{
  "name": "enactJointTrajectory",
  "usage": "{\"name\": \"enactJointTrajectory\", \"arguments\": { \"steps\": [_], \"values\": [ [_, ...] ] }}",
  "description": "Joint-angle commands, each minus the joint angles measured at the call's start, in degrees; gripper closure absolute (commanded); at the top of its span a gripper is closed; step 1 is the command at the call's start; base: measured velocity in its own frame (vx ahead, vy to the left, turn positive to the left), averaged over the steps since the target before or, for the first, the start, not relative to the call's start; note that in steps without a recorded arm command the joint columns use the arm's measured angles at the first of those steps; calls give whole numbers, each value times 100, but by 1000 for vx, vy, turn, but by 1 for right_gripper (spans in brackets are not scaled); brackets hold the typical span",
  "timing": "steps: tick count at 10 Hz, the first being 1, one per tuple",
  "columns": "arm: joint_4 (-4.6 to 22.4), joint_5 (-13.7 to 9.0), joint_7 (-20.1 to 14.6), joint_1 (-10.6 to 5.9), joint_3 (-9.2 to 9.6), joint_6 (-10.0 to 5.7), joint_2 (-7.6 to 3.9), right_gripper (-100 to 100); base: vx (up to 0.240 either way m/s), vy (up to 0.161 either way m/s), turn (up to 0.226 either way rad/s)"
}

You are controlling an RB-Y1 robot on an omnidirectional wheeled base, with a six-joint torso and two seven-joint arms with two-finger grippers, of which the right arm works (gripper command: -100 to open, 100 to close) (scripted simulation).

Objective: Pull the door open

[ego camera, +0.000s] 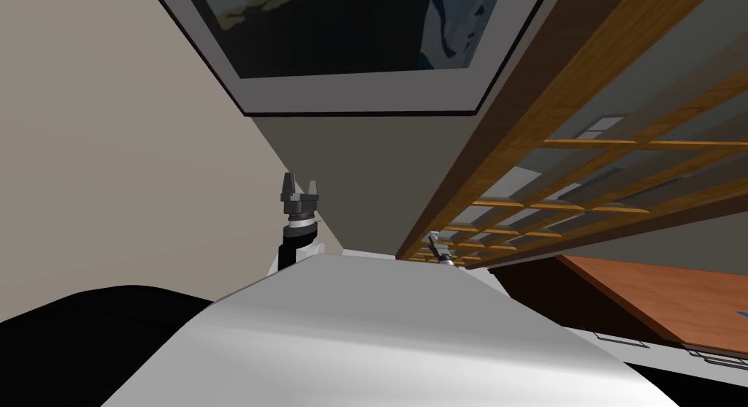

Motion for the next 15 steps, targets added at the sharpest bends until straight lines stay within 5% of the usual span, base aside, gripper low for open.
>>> {"name": "enactJointTrajectory", "arguments": {
  "steps": [1, 15],
  "values": [
    [-2, 0, -4, 3, 3, -10, 7, 100, 0, 0, 0],
    [-117, -437, -1661, -60, 398, 113, -14, 100, -32, -9, 11]
  ]
}}
